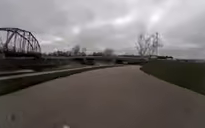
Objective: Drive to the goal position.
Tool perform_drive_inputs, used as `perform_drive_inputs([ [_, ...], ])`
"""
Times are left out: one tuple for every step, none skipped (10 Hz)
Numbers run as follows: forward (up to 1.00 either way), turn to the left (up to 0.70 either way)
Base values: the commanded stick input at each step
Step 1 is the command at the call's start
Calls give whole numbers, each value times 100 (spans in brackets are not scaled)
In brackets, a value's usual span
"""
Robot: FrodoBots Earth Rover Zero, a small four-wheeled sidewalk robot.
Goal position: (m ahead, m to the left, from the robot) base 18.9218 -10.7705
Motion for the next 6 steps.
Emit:
perform_drive_inputs([
  [100,0],
  [100,0],
  [100,0],
  [100,0],
  [100,0],
  [100,0],
])
